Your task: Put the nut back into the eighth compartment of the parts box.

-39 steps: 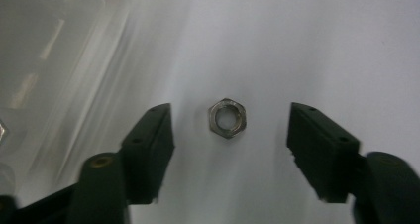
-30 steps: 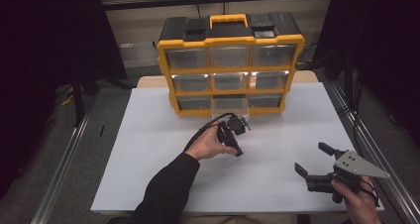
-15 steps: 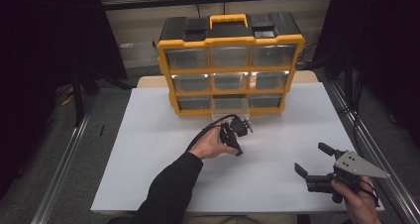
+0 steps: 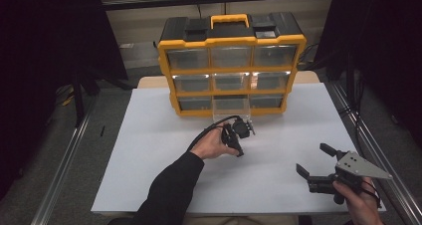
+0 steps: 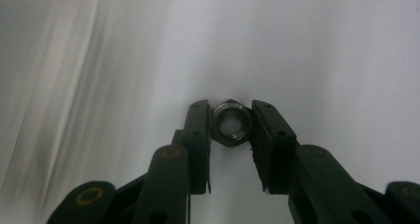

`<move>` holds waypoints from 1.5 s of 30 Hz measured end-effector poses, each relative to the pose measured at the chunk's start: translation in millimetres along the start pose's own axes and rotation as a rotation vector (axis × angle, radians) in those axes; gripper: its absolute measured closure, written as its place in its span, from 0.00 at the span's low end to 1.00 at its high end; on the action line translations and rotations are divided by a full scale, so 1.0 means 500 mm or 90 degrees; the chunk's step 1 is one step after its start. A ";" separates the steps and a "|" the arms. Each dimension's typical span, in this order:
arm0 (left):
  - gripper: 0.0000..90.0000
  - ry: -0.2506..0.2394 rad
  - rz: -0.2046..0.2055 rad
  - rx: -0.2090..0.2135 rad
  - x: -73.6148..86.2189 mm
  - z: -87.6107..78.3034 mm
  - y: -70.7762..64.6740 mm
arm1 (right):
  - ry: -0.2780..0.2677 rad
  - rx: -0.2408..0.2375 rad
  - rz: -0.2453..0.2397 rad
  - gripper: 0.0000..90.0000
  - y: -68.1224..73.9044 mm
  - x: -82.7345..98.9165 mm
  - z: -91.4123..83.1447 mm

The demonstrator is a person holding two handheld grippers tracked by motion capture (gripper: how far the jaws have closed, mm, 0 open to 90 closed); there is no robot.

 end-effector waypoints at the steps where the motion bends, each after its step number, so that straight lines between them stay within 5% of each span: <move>1: 0.78 -0.004 -0.003 0.004 0.001 0.000 -0.001 | 0.000 0.001 -0.001 0.00 0.000 0.000 0.000; 20: 0.78 -0.062 -0.044 0.037 0.028 -0.004 0.002 | 0.001 0.001 0.001 0.00 0.000 0.000 0.000; 22: 0.78 -0.061 -0.031 0.033 0.035 -0.006 0.001 | 0.002 0.002 0.001 0.00 0.000 0.000 0.000; 26: 0.78 -0.076 -0.052 0.039 0.045 -0.004 -0.002 | 0.002 0.002 0.001 0.00 0.000 0.001 0.000; 45: 0.78 -0.159 -0.062 0.039 0.081 -0.075 0.017 | 0.001 0.001 0.001 0.00 0.000 0.001 -0.003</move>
Point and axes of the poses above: each handheld gripper's, and its own axes: z roughly forward along the jaws, x roughly out of its underside, y roughly to its left, the point moved 5 cm from there along z, roughly forward along the jaws, and after that the axes turned 14 degrees about y, right-handed, at the moved point
